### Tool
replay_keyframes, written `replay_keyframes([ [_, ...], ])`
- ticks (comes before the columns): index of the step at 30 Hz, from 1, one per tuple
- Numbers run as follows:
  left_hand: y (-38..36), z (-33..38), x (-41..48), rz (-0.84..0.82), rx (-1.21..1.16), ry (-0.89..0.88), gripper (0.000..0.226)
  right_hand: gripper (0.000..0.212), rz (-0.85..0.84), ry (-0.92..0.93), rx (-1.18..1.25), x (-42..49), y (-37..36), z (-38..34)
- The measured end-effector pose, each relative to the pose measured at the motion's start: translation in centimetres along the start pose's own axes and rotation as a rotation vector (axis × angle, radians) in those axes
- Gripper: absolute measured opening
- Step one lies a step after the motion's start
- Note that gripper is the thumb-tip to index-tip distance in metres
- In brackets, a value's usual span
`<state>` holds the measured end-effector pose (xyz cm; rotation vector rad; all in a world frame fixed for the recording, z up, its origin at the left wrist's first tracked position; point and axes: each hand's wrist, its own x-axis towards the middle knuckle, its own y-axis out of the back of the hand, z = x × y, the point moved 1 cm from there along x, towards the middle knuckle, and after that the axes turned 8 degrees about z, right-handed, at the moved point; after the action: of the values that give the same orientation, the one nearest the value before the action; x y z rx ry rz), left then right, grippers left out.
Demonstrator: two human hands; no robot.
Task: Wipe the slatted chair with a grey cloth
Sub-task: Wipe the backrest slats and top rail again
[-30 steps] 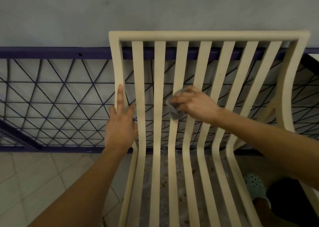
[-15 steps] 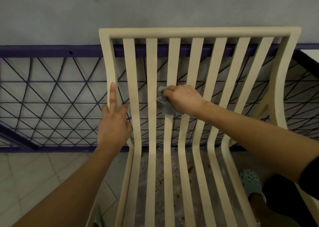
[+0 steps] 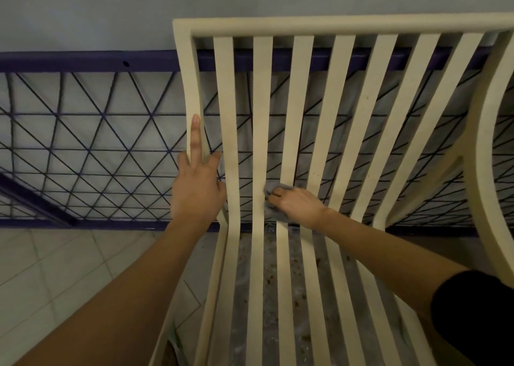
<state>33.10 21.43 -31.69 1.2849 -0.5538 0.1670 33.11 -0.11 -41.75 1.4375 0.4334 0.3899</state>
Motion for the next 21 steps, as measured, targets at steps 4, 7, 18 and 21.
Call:
replay_keyframes([
  [4, -0.1, -0.1, 0.0, 0.002, 0.011, -0.004, 0.048, 0.026, -0.076, -0.030, 0.090, -0.3, -2.8, -1.4],
  [7, -0.1, -0.1, 0.1, 0.007, 0.024, -0.017, 0.048, 0.027, -0.063, -0.097, 0.183, -0.1, -5.4, -2.3],
  [18, 0.0, -0.1, 0.1, -0.009, 0.054, -0.012, 0.049, 0.032, -0.037, -0.282, 0.420, -3.5, -9.6, -6.7],
  [21, -0.3, -0.3, 0.0, 0.015, 0.022, -0.003, 0.049, 0.025, 0.099, -0.262, 0.563, -5.2, -10.4, -8.4],
])
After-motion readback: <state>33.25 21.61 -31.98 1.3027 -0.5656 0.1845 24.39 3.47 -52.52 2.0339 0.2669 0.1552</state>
